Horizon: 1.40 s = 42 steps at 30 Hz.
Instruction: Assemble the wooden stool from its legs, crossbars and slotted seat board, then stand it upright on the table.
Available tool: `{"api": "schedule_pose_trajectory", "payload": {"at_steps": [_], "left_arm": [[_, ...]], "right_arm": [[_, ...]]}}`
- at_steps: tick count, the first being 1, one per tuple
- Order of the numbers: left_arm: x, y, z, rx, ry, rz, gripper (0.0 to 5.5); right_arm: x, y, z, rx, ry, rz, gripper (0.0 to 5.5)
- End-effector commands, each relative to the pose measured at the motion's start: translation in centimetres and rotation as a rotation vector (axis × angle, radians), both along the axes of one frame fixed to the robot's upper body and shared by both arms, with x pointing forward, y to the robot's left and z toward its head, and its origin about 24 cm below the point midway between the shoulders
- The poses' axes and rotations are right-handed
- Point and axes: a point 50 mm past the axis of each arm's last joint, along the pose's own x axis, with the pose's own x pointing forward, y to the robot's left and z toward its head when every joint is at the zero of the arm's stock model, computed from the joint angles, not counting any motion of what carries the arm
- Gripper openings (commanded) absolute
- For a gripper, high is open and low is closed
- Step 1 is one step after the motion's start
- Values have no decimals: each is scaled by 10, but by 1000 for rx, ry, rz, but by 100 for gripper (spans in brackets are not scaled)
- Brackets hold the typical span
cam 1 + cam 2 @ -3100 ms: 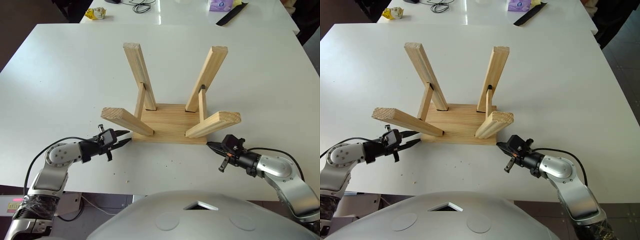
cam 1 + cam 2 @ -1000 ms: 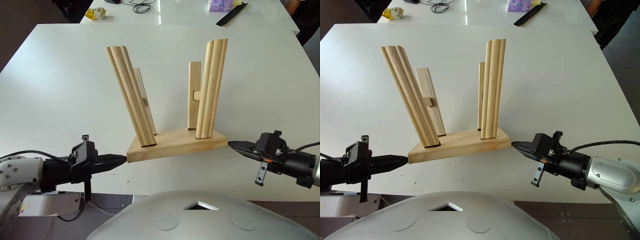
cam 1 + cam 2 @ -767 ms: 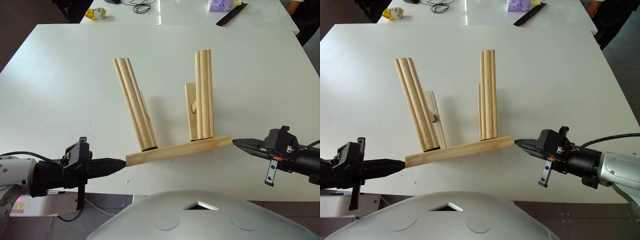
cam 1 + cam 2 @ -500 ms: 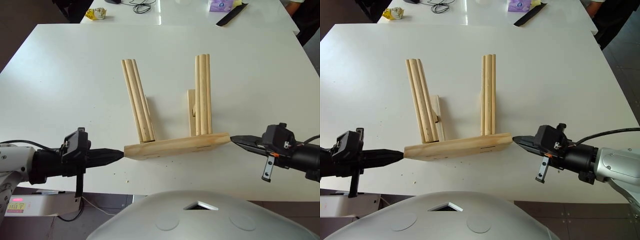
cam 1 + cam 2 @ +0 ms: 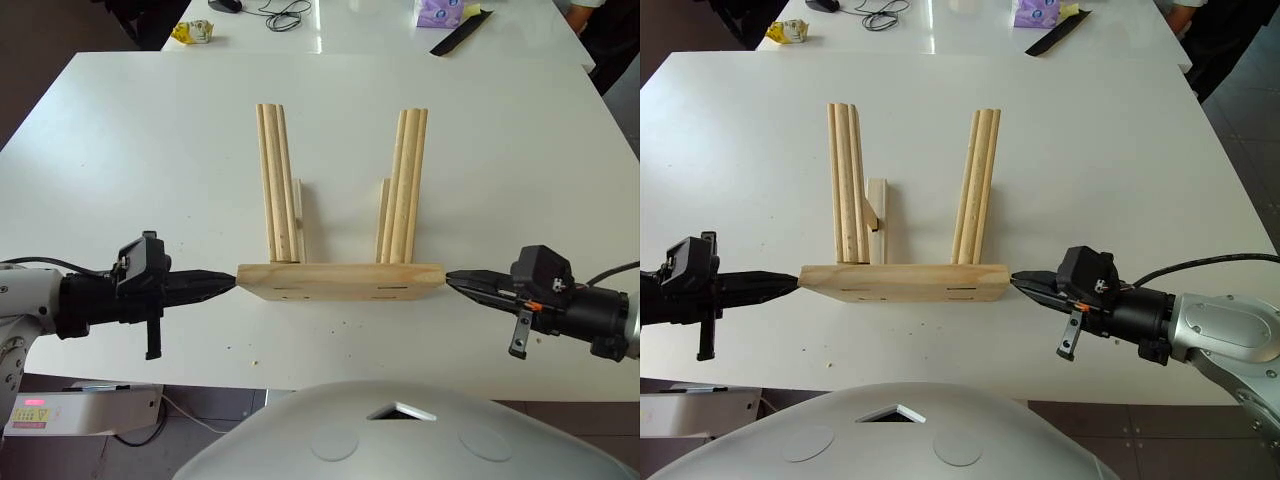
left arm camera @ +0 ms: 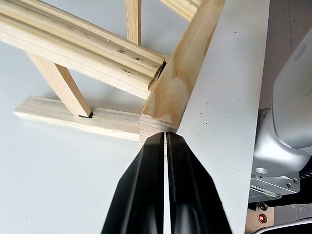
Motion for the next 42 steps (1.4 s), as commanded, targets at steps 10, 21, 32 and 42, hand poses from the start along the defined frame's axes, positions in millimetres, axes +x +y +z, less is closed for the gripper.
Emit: {"api": "schedule_pose_trajectory", "payload": {"at_steps": [10,21,32,42], "left_arm": [[6,37,-29,24,40,71,148],[6,30,-91,14,100,75,148],[14,0,-104,-70,105,-16,223],[23,-14,-114,-79,73,-42,223]], "right_arm": [[-5,-39,-42,-26,138,-74,188],[7,-24,-79,27,177,28,233],[23,-11,-91,48,153,72,280],[27,6,-103,37,151,161,280]]}}
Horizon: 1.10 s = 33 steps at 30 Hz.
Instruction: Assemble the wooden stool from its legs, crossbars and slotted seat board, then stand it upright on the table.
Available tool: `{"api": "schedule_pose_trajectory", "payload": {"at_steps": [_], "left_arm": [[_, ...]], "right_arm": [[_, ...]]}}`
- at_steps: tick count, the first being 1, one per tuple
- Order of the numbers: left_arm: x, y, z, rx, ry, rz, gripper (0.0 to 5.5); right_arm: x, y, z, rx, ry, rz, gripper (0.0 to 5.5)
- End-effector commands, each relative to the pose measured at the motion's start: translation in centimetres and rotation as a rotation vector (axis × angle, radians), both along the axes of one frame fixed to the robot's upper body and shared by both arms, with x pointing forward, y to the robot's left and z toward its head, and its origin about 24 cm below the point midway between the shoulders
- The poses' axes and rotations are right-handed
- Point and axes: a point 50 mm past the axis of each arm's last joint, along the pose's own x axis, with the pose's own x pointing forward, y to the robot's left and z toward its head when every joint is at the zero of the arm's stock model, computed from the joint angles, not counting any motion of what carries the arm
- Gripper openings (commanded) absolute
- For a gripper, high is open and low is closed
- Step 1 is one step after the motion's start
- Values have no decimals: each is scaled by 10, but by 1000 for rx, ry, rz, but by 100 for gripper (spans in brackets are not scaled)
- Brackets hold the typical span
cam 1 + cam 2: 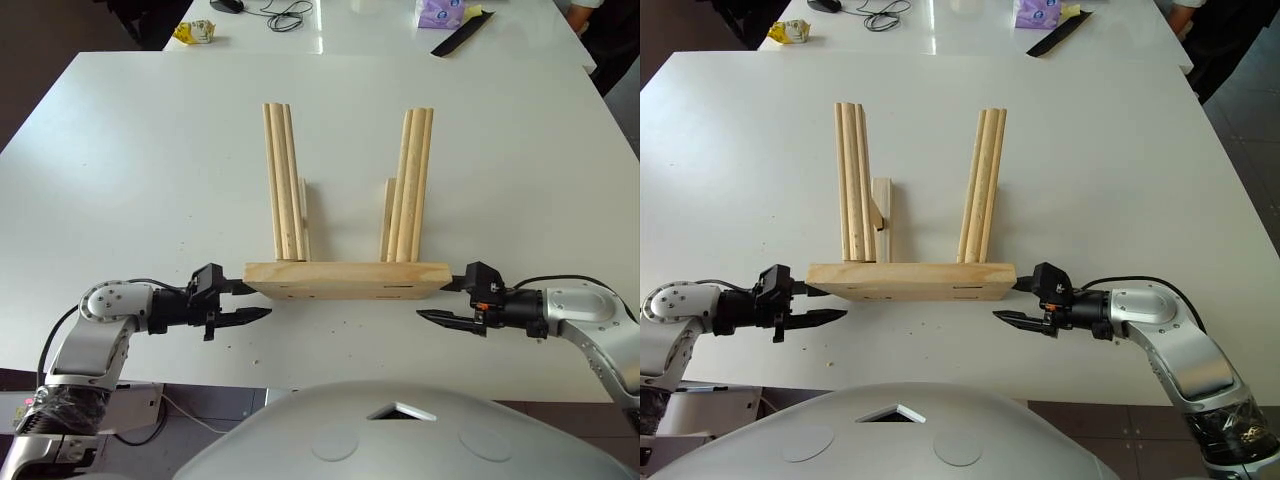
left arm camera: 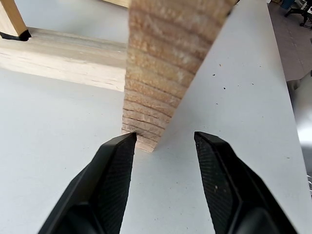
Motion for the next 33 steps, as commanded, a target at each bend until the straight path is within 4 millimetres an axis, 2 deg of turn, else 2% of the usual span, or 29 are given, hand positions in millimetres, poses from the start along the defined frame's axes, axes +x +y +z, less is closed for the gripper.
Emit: {"api": "schedule_pose_trajectory", "payload": {"at_steps": [1,8,23,33], "left_arm": [[5,-7,-2,4,-26,-27,223],[10,-11,-7,8,-37,-41,223],[19,16,-12,79,-53,15,223],[18,2,-18,43,-58,5,223]], "right_arm": [[1,8,-5,-7,-16,41,280],[5,10,-13,-16,-44,20,280],[10,0,-19,-52,-89,-11,280],[12,-2,-18,-61,-88,24,280]]}}
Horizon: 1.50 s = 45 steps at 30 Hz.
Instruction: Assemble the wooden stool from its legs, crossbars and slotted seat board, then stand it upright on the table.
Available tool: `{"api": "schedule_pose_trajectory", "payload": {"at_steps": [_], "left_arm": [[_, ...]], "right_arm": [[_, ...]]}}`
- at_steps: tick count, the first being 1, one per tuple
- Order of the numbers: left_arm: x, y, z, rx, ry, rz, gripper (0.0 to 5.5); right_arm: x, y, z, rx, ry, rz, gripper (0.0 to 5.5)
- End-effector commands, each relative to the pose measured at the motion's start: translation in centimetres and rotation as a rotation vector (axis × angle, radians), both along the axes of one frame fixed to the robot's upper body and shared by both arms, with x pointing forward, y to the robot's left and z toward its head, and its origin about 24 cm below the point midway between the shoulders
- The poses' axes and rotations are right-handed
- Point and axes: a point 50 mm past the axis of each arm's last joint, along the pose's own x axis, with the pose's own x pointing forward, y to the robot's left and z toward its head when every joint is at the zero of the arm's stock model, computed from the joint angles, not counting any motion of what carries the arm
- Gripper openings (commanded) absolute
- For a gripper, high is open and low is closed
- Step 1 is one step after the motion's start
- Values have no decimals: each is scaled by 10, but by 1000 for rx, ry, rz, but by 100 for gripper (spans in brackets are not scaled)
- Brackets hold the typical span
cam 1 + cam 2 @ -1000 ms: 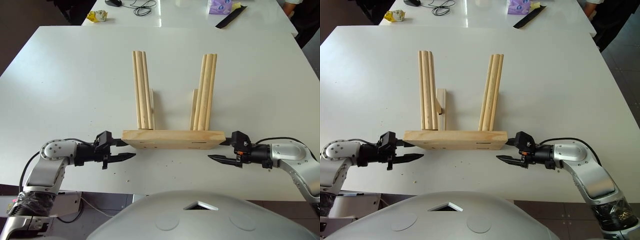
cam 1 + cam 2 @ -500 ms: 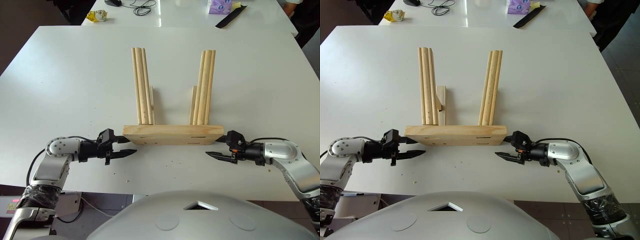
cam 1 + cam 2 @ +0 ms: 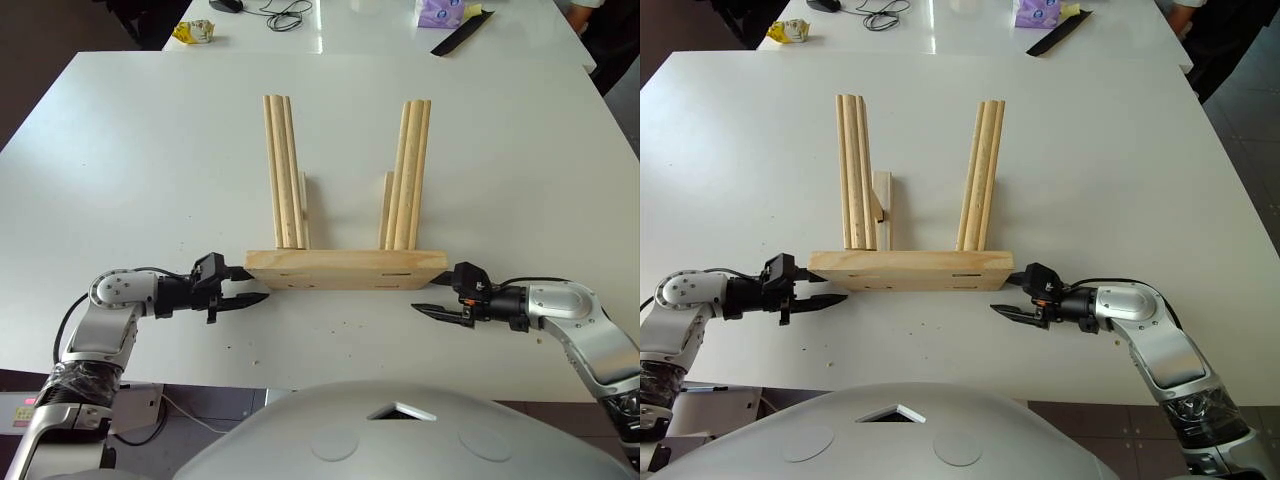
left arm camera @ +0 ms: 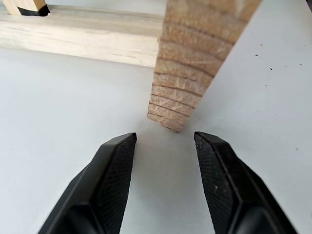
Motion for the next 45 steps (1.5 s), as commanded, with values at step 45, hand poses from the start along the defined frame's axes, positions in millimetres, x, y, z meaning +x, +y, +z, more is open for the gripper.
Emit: {"api": "schedule_pose_trajectory", "payload": {"at_steps": [45], "left_arm": [[17,-10,5,11,30,-145,144]], "right_arm": [[18,11,0,38,-23,135,280]]}}
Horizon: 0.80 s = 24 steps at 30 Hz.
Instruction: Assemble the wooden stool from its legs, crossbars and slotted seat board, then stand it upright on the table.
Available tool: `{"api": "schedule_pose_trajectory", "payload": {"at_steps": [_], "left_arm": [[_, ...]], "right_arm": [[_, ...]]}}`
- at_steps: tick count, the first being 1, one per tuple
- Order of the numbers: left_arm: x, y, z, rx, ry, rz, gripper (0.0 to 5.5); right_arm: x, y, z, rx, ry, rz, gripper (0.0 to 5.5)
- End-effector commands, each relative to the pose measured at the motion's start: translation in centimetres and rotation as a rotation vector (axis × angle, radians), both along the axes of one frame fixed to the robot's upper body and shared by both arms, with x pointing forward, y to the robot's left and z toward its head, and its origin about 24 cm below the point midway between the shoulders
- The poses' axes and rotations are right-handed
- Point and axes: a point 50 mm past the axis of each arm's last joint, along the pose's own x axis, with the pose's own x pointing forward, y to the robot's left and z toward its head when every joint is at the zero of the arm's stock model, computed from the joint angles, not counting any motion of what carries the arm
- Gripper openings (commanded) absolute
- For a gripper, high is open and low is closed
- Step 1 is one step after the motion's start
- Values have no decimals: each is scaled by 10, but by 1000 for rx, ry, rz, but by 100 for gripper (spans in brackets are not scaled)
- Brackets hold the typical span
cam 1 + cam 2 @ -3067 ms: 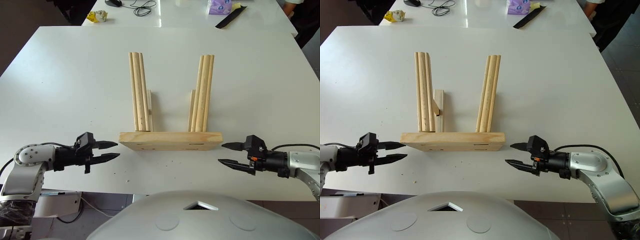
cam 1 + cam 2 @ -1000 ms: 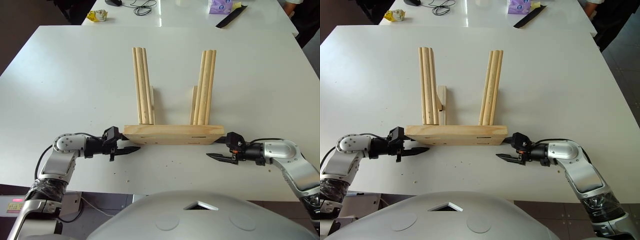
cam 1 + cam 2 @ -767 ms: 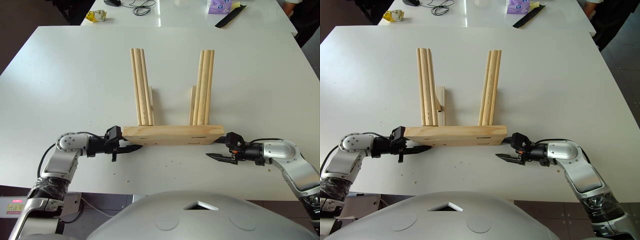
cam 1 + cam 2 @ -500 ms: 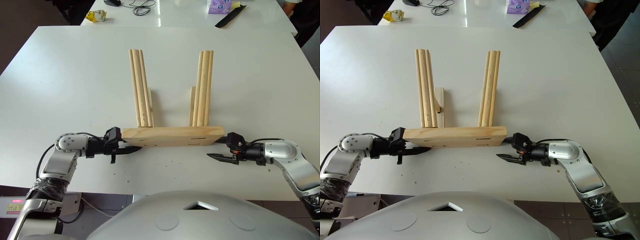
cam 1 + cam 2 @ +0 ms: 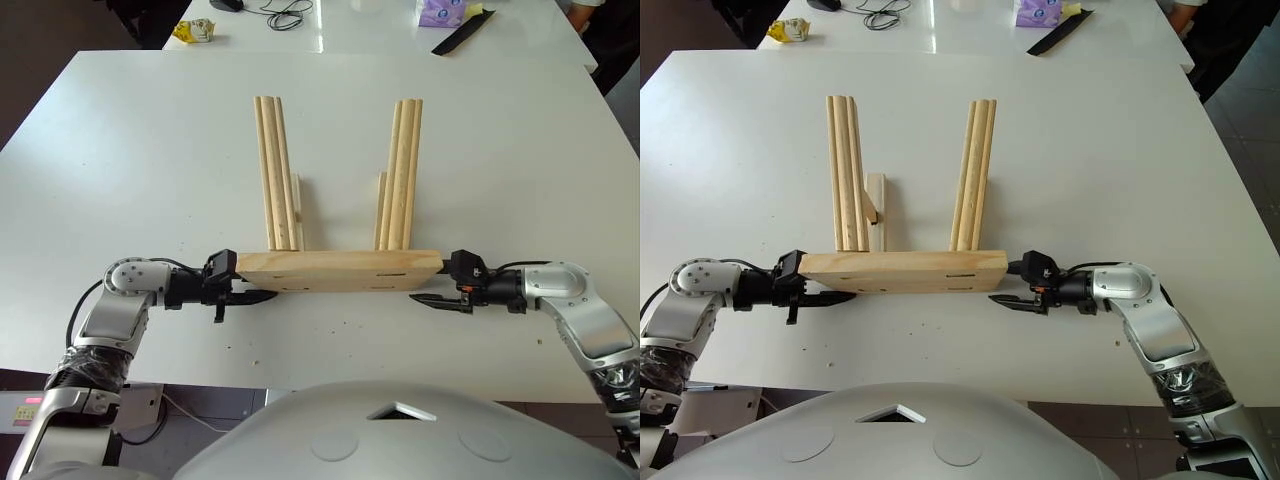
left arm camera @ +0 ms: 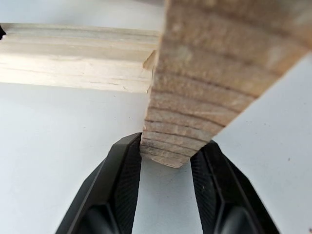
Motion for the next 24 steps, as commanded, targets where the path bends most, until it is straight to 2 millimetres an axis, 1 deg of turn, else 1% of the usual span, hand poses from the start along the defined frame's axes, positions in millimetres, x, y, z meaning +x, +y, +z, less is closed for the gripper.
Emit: {"api": "schedule_pose_trajectory", "payload": {"at_steps": [1,6,10,16,20,24], "left_arm": [[5,1,3,12,2,-38,144],[7,0,3,9,2,-49,144],[7,-2,3,4,3,-54,144],[8,-1,3,1,1,-48,144],[9,-5,6,-20,-7,-46,144],[10,-11,17,-61,-22,-38,144]], "right_arm": [[-1,8,-1,11,-7,33,280],[1,10,-2,11,-10,31,280],[2,10,-3,11,-8,18,227],[-2,9,-4,11,2,17,147],[-4,12,-2,31,0,7,144],[-11,13,3,56,4,-15,144]]}}
